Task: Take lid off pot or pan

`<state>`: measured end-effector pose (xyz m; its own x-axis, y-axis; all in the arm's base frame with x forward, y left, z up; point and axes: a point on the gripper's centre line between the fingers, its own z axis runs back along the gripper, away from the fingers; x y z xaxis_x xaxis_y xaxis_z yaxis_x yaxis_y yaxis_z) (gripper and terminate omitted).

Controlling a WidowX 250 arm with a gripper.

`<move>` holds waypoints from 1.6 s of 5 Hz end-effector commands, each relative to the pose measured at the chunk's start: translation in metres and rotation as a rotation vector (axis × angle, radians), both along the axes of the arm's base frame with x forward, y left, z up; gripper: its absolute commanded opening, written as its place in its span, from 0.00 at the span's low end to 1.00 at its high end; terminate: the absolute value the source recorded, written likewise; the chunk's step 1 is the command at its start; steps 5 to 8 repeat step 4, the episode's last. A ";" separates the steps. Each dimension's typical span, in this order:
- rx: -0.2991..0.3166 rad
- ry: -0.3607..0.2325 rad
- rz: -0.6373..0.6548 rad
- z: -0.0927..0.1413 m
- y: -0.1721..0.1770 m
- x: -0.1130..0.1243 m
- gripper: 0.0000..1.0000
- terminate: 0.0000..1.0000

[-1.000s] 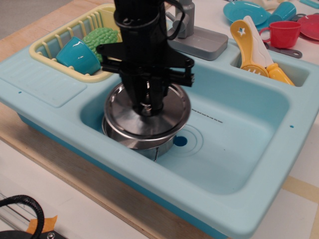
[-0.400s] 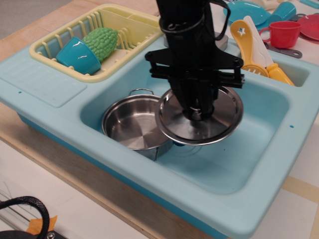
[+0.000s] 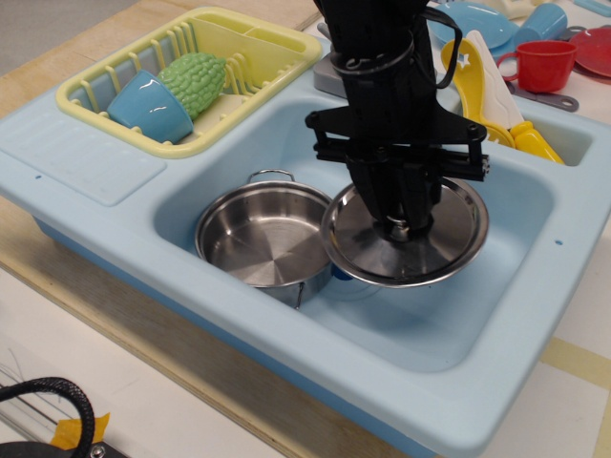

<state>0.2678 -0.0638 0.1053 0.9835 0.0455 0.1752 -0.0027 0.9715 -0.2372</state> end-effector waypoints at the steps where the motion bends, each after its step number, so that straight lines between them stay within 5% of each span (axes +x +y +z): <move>1: -0.043 -0.031 -0.054 0.001 -0.006 0.015 0.00 0.00; 2: -0.054 -0.027 -0.071 -0.001 -0.007 0.016 0.00 0.00; 3: -0.082 -0.020 -0.116 -0.006 -0.005 0.018 1.00 0.00; 4: -0.082 -0.020 -0.116 -0.006 -0.005 0.018 1.00 1.00; 8: -0.082 -0.020 -0.116 -0.006 -0.005 0.018 1.00 1.00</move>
